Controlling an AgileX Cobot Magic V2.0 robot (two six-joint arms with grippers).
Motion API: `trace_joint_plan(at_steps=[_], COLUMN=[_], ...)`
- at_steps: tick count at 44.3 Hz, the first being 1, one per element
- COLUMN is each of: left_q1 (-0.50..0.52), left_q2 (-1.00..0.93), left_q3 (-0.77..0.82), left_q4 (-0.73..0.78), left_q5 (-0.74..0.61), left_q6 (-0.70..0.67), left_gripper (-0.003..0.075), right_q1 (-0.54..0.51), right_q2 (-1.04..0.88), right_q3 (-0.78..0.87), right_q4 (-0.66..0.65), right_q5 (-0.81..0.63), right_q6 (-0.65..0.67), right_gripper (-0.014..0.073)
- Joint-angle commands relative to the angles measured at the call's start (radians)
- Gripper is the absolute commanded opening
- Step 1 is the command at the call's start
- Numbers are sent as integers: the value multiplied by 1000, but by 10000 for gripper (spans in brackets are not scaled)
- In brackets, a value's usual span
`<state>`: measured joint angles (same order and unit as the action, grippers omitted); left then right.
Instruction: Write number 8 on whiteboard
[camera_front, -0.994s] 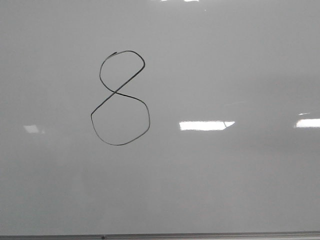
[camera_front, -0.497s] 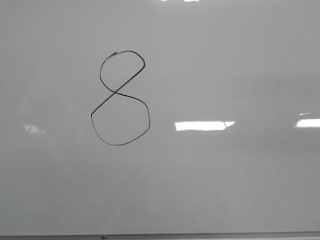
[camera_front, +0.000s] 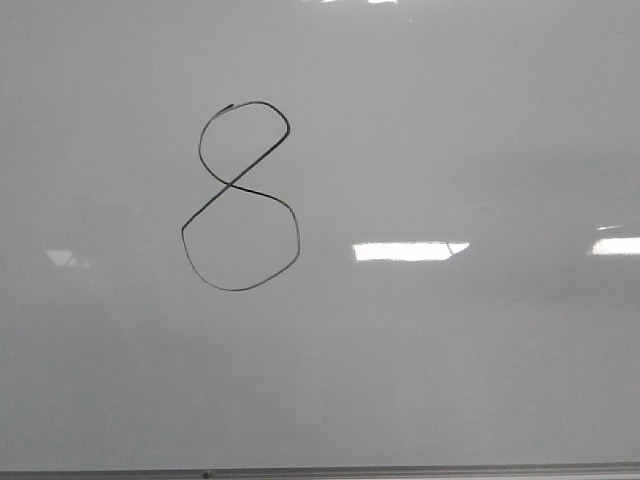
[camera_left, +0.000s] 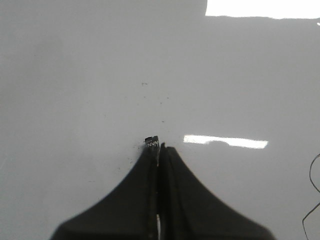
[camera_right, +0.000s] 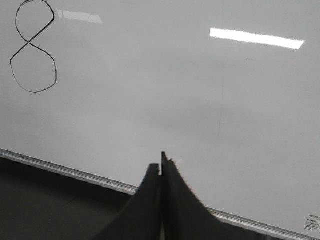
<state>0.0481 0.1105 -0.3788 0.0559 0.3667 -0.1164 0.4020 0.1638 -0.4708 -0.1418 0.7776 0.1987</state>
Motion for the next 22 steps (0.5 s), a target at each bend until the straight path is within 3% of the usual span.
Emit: trace_joint_plan(at_steps=[1, 22], left_q1=[-2, -2], left_q2=[11, 8], left_q3=[-26, -17], left_q4=[-7, -10], left_q5=[-73, -75], left_q6=[-8, 10], left_gripper=[-21, -21], right_q1=[-7, -7], right_q2=[13, 13], right_q3=[-20, -20], right_q4=[-24, -24], right_q5=[-72, -72], right_q6=[-1, -1], right_gripper=[-70, -70])
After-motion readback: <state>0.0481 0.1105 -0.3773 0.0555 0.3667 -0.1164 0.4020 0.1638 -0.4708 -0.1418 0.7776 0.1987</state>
